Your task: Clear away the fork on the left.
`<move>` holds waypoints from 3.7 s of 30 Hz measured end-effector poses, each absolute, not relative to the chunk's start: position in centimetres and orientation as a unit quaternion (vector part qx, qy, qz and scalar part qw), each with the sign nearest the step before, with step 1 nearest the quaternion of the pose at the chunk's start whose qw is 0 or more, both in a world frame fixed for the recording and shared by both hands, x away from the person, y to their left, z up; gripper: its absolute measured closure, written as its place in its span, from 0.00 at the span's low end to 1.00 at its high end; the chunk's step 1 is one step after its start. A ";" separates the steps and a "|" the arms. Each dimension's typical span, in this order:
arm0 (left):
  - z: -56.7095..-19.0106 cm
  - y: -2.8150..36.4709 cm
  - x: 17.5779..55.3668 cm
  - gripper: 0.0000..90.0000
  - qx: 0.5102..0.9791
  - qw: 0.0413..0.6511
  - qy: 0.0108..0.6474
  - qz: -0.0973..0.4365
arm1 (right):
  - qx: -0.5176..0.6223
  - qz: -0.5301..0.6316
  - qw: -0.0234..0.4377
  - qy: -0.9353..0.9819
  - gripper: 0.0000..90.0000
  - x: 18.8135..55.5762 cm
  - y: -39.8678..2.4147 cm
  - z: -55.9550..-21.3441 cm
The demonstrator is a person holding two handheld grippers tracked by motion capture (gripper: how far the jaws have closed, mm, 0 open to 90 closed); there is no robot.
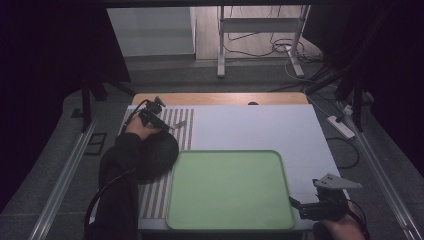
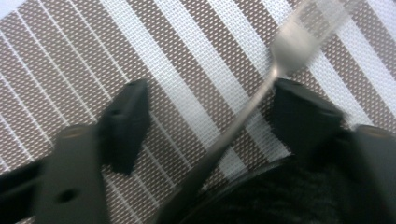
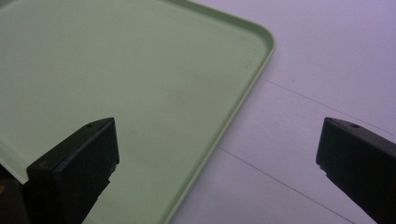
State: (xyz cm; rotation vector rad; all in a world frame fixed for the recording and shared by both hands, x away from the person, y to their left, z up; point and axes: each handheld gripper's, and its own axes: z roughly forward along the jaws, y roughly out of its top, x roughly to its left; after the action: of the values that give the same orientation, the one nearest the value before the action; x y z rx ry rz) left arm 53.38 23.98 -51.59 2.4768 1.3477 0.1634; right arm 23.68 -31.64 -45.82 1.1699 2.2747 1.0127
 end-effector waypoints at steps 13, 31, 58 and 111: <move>-51.3 24.6 52.6 0.94 0.896 0.171 0.405 0.068 | 0.414 0.361 0.193 0.813 0.00 23.7 -31.6 -45.8; -49.1 27.6 51.6 0.94 0.896 0.113 0.408 0.135 | 0.414 0.359 0.193 0.814 0.00 23.7 -31.5 -45.8; -46.2 26.6 48.0 0.94 0.875 0.189 0.445 0.019 | 0.412 0.358 0.194 0.815 0.00 23.7 -31.4 -45.8; -47.0 16.9 35.0 0.94 0.895 0.217 0.390 -0.019 | 0.411 0.362 0.192 0.814 0.00 23.7 -31.5 -45.8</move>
State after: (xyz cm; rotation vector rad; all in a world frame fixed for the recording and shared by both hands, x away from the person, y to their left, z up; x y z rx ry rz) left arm 34.97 16.87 -46.99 2.4785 1.0800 -0.0538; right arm 23.73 -31.47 -45.81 1.1543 2.2851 1.0158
